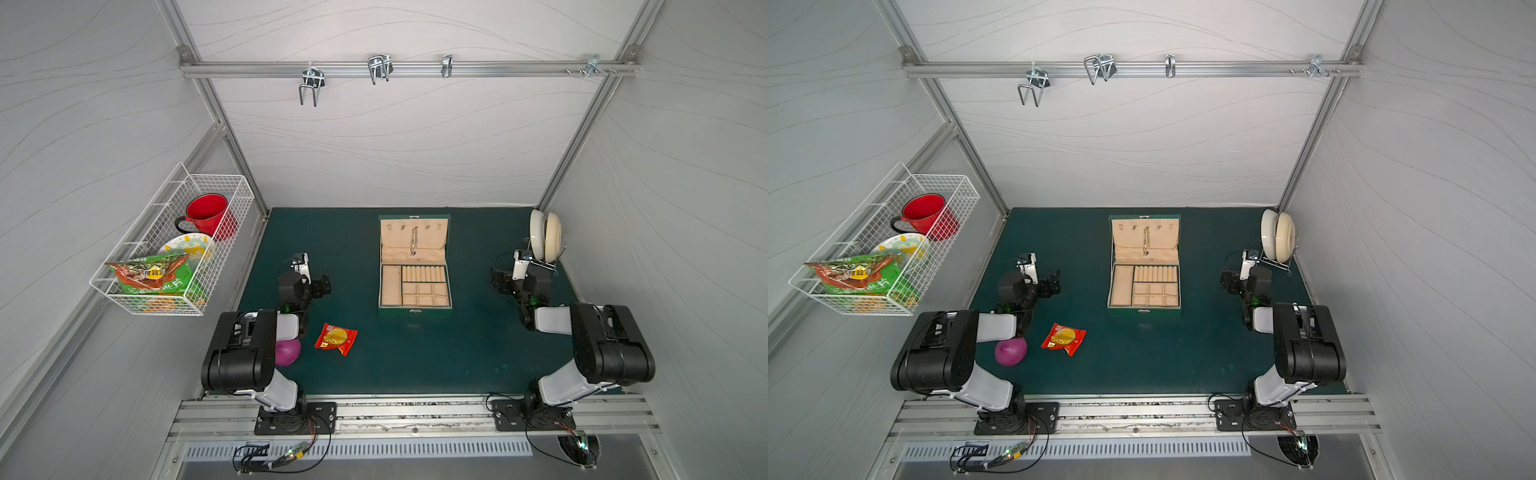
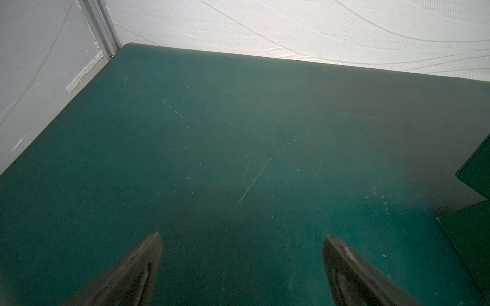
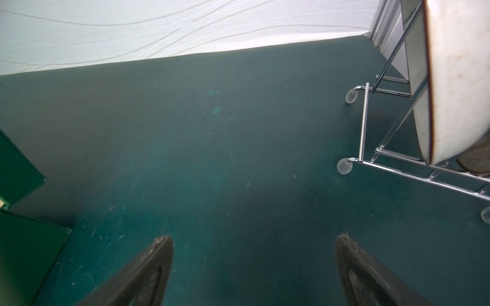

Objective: Put jewelry chain into jewelry box
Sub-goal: Reset both arms

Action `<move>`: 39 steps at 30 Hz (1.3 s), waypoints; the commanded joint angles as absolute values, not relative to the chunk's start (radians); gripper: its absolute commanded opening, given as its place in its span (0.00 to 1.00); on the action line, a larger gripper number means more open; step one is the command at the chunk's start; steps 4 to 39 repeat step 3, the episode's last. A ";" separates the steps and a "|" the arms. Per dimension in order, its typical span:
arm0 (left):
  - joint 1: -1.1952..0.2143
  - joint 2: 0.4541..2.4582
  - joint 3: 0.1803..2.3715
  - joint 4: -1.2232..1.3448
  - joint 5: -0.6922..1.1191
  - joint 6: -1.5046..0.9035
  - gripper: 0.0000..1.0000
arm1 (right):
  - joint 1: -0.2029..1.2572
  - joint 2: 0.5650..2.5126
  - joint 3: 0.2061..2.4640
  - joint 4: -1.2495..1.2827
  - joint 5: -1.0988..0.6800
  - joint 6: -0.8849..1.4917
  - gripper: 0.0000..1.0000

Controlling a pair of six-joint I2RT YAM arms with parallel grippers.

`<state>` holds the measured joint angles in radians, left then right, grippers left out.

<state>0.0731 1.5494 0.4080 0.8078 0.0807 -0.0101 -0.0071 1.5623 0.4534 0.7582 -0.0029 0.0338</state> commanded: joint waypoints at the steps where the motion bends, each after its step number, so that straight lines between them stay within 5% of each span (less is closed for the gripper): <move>1: 0.069 1.551 0.422 0.835 0.068 -0.001 1.00 | -0.011 1.562 0.460 0.746 -0.013 0.027 0.99; 39: 0.069 1.551 0.422 0.835 0.068 -0.001 1.00 | -0.006 1.557 0.457 0.747 -0.002 0.023 0.99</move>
